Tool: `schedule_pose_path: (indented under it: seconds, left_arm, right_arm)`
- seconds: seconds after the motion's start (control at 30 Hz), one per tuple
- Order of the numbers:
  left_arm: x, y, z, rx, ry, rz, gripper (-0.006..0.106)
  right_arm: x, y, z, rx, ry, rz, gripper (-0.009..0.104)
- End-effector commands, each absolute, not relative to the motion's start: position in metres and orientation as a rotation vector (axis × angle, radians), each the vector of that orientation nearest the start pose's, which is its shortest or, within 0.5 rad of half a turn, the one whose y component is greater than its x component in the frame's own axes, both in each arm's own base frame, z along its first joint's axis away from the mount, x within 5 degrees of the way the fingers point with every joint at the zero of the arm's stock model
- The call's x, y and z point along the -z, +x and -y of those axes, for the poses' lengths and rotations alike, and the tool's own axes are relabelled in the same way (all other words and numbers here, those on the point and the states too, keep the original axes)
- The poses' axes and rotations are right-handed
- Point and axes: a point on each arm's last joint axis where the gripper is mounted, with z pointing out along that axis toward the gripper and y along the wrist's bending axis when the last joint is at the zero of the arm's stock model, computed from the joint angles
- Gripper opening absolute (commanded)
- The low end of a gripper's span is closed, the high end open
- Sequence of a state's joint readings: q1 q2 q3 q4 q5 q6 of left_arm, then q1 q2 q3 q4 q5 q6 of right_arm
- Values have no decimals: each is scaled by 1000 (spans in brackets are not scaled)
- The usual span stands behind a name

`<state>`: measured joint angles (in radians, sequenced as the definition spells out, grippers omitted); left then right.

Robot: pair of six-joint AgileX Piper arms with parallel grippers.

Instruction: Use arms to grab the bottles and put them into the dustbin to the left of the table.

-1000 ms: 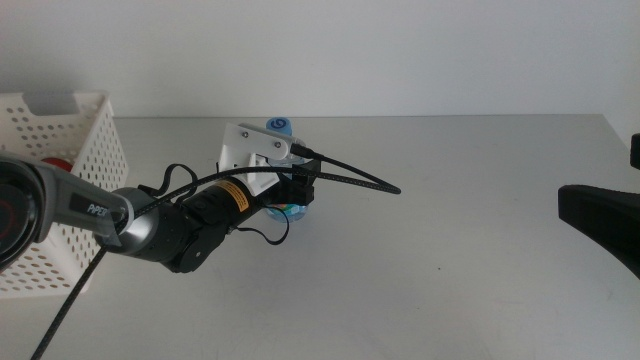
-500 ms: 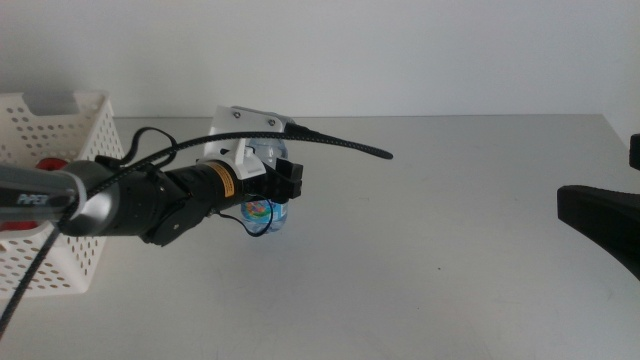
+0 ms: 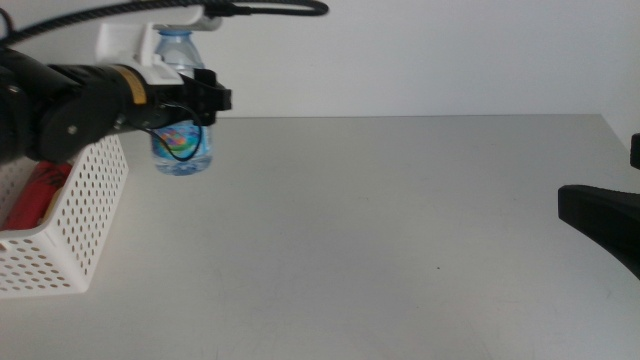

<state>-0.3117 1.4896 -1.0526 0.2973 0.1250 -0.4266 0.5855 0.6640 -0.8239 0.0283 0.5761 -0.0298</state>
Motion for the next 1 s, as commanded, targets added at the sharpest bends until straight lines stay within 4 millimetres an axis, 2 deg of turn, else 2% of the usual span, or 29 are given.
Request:
schedule_pose_path:
  seconds: [0.0, 0.13, 0.23, 0.37, 0.47, 0.67, 0.97]
  left_arm:
    - [-355, 311, 81, 211, 116, -1941, -2]
    - [-379, 300, 54, 63, 237, -2098, -2]
    - [-395, 297, 35, 59, 327, -2156, -2]
    - [-418, 294, 6, 58, 276, -2170, -2]
    - [-425, 289, -20, -1, 203, -2208, -2]
    - [-414, 293, -61, -60, 54, -2269, -2]
    - [-356, 337, -86, -54, 21, -2431, -2]
  right_arm:
    - [-395, 104, -70, -406, -558, -1735, 70]
    - [-395, 104, -70, -407, -557, -1736, 70]
    - [-395, 104, -70, -407, -557, -1736, 70]
    - [-395, 104, -70, -407, -557, -1736, 70]
    - [-395, 104, -70, -406, -558, -1735, 70]
    - [-395, 104, -70, -408, -557, -1736, 70]
    - [-395, 104, -70, -408, -557, -1736, 70]
